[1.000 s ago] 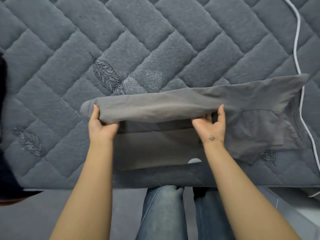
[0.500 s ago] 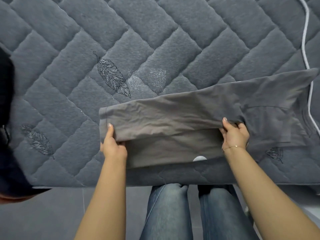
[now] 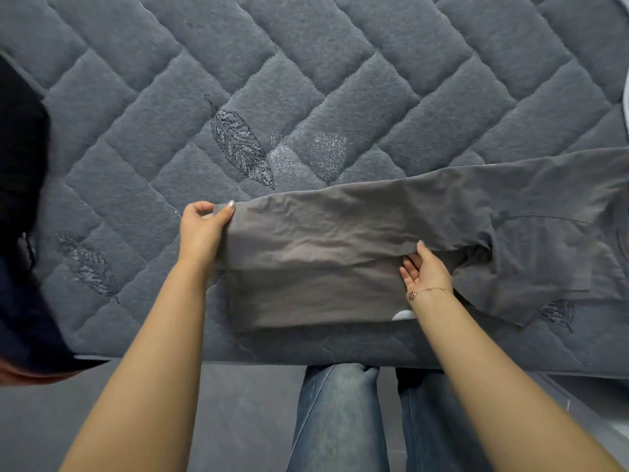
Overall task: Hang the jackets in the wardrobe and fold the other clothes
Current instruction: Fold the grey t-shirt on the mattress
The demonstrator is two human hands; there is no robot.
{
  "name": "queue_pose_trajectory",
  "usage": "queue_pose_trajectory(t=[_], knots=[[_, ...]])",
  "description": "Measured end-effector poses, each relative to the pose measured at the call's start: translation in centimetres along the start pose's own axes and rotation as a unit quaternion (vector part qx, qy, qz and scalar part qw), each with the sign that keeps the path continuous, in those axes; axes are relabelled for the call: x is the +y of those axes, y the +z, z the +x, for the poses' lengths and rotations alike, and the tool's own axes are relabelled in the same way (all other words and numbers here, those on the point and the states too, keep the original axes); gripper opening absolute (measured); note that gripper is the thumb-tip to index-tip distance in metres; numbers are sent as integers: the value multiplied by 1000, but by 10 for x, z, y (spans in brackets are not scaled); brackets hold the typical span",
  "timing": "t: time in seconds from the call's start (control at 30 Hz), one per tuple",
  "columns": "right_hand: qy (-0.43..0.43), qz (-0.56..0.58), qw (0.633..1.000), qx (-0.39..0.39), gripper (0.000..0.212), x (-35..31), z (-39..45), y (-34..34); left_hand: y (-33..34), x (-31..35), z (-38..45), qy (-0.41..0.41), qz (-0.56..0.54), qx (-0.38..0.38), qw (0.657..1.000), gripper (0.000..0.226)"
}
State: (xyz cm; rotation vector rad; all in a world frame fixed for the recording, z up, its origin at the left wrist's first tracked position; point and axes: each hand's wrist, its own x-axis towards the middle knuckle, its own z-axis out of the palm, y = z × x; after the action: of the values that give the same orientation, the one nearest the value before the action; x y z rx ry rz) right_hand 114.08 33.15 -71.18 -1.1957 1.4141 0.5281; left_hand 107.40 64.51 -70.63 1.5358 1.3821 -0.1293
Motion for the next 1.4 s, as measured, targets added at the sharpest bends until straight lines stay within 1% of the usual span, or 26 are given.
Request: queue_pose_trajectory(t=[0.13,0.2,0.23,0.3,0.33,0.4,0.47,0.53,0.6,0.67,0.7,0.77,0.8,0.87,0.93,1.0,1.07,1.1,1.17,1.23,1.27,1.3,1.33,1.37,1.4], knots=[[-21,-17,1000,4,45,4,1,-4,0,-2,3,13,-124,-20,992,42],[-33,-18,999,8,41,5,-1,-7,2,-6,-1,23,-139,-23,990,49],[-41,-17,999,7,34,6,-2,-8,3,-8,-3,26,-137,-17,990,52],[-62,-22,998,-8,16,8,-2,-11,0,-8,-6,38,-103,-2,994,58],[-74,-29,997,-23,12,9,-3,-13,-3,-9,-9,49,-75,0,996,62],[-93,-40,993,-56,13,9,-5,-17,-7,-14,-18,78,-7,-16,997,71],[-94,-42,991,-80,12,7,-4,-19,-7,-23,-31,104,60,-36,992,78],[-97,-57,990,-90,13,4,-2,-20,-7,-28,-38,130,87,-23,987,79],[-119,-105,983,-96,16,1,1,-21,-6,-28,-37,149,105,14,983,77],[-135,-163,972,-102,17,0,3,-22,-4,-26,-34,148,142,42,978,75],[-139,-191,966,-102,16,0,2,-25,-2,-26,-33,141,154,44,977,74],[-147,-235,955,-102,9,0,-1,-33,4,-23,-33,115,155,43,980,70],[-157,-258,947,-104,7,1,-5,-38,6,-21,-34,100,158,56,981,68],[-196,-296,928,-116,12,0,-13,-57,17,-16,-47,94,207,123,966,66],[-235,-290,919,-125,13,-5,-21,-82,37,-10,-75,128,273,183,936,69],[-263,-266,920,-116,16,-15,-22,-108,64,-6,-106,168,301,190,919,81],[-277,-262,919,-101,16,-30,-16,-135,89,-5,-133,174,304,181,919,88],[-279,-265,918,-94,16,-38,-11,-149,100,-5,-143,165,294,177,925,85],[-284,-271,917,-72,15,-55,3,-177,120,-6,-158,152,247,155,944,67],[-294,-282,913,-26,13,-73,19,-200,145,-8,-176,157,170,73,970,43],[-299,-298,907,2,18,-81,28,-209,161,-8,-189,148,137,19,979,31],[-294,-319,901,28,28,-89,38,-217,178,-8,-204,129,116,-33,984,24],[-276,-334,900,43,40,-94,48,-224,196,-10,-221,107,107,-81,985,22],[-247,-340,907,38,49,-97,56,-227,215,-14,-236,89,109,-126,982,28],[-213,-336,917,16,55,-98,63,-229,235,-20,-251,78,126,-166,975,39]])
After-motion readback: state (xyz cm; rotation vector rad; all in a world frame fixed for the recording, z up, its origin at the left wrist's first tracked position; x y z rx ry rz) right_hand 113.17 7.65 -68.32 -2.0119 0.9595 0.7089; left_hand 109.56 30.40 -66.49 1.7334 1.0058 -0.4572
